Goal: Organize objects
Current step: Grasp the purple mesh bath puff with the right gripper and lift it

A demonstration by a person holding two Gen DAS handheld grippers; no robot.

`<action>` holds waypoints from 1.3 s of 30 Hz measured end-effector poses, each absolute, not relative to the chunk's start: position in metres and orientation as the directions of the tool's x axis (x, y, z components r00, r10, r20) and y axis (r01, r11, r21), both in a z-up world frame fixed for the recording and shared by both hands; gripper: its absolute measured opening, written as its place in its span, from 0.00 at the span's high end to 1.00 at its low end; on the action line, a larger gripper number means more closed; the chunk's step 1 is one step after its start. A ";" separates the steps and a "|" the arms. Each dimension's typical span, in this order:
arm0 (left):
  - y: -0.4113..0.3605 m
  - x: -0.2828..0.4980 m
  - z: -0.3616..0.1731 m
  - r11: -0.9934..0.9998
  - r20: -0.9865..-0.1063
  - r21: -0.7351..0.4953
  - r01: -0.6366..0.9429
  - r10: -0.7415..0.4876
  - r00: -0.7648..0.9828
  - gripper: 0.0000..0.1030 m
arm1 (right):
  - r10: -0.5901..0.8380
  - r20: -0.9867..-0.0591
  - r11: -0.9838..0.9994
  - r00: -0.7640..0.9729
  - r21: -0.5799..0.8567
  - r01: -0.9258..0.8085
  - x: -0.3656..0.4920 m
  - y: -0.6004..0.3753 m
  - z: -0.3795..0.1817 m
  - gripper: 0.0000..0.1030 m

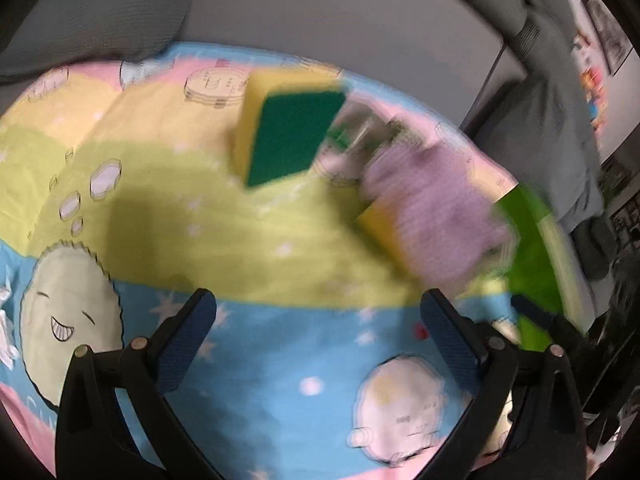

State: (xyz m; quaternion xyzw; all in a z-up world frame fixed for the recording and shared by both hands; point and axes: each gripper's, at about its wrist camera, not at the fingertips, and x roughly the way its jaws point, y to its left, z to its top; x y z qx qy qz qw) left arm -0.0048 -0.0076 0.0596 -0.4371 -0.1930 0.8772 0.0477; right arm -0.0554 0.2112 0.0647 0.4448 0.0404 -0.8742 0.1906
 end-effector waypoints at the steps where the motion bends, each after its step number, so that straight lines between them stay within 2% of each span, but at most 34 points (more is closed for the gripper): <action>1: -0.003 -0.003 0.071 -0.924 -0.731 -0.374 0.073 0.246 -0.636 0.01 | -0.306 -0.781 -0.925 -0.544 0.108 0.366 -0.052 0.217 0.073 0.00; 4: 0.009 -0.001 0.106 -0.928 -0.672 -0.372 0.027 0.249 -0.697 0.01 | -0.323 -0.728 -0.935 -0.604 0.146 0.324 -0.045 0.239 0.107 0.00; 8: 0.013 -0.017 0.129 -0.917 -0.620 -0.399 -0.003 0.272 -0.736 0.01 | -0.408 -0.641 -0.913 -0.650 0.310 0.267 -0.052 0.261 0.161 0.00; 11: 0.014 -0.036 0.117 -0.907 -0.641 -0.419 0.040 0.264 -0.721 0.02 | -0.446 -0.604 -0.892 -0.660 0.364 0.270 -0.069 0.256 0.180 0.01; 12: 0.012 -0.041 0.110 -0.896 -0.647 -0.441 0.048 0.281 -0.709 0.05 | -0.438 -0.608 -0.896 -0.662 0.354 0.268 -0.078 0.251 0.181 0.06; 16: 0.004 -0.054 0.081 -0.799 -0.651 -0.593 0.096 0.405 -0.642 0.25 | -0.450 -0.640 -0.890 -0.623 0.378 0.254 -0.096 0.230 0.161 0.22; 18: 0.002 -0.055 0.075 -0.786 -0.644 -0.610 0.103 0.416 -0.642 0.28 | -0.482 -0.664 -0.873 -0.571 0.421 0.248 -0.107 0.219 0.139 0.30; 21: 0.005 -0.049 0.068 -0.804 -0.624 -0.591 0.067 0.404 -0.669 0.28 | -0.432 -0.742 -0.901 -0.512 0.375 0.217 -0.122 0.203 0.113 0.31; 23: 0.007 -0.053 0.065 -0.812 -0.669 -0.575 0.103 0.393 -0.631 0.29 | -0.438 -0.748 -0.899 -0.499 0.385 0.210 -0.125 0.199 0.103 0.31; 25: 0.011 -0.053 0.065 -0.777 -0.622 -0.628 0.046 0.466 -0.629 0.31 | -0.465 -0.740 -0.883 -0.485 0.428 0.193 -0.126 0.202 0.096 0.31; 27: 0.019 -0.053 0.067 -0.805 -0.641 -0.593 0.026 0.452 -0.620 0.33 | -0.459 -0.753 -0.887 -0.473 0.424 0.185 -0.130 0.201 0.086 0.31; 30: 0.030 -0.054 0.061 -0.857 -0.692 -0.514 0.025 0.397 -0.602 0.56 | -0.469 -0.759 -0.881 -0.452 0.436 0.183 -0.133 0.199 0.079 0.31; 31: 0.033 -0.055 0.058 -0.856 -0.699 -0.516 0.021 0.407 -0.588 0.61 | -0.485 -0.753 -0.873 -0.444 0.449 0.192 -0.134 0.198 0.077 0.31; 33: 0.037 -0.054 0.056 -0.855 -0.702 -0.519 0.024 0.410 -0.583 0.62 | -0.486 -0.755 -0.873 -0.439 0.443 0.203 -0.134 0.194 0.075 0.33; 34: 0.039 -0.052 0.058 -0.860 -0.700 -0.510 0.019 0.402 -0.590 0.65 | -0.484 -0.759 -0.874 -0.436 0.438 0.209 -0.133 0.192 0.073 0.36; 36: 0.042 -0.050 0.061 -0.870 -0.699 -0.493 0.005 0.393 -0.597 0.67 | -0.478 -0.774 -0.878 -0.415 0.431 0.208 -0.134 0.188 0.067 0.57; 39: 0.045 -0.047 0.066 -0.878 -0.699 -0.478 -0.007 0.385 -0.602 0.70 | -0.467 -0.782 -0.884 -0.412 0.420 0.204 -0.132 0.187 0.062 0.67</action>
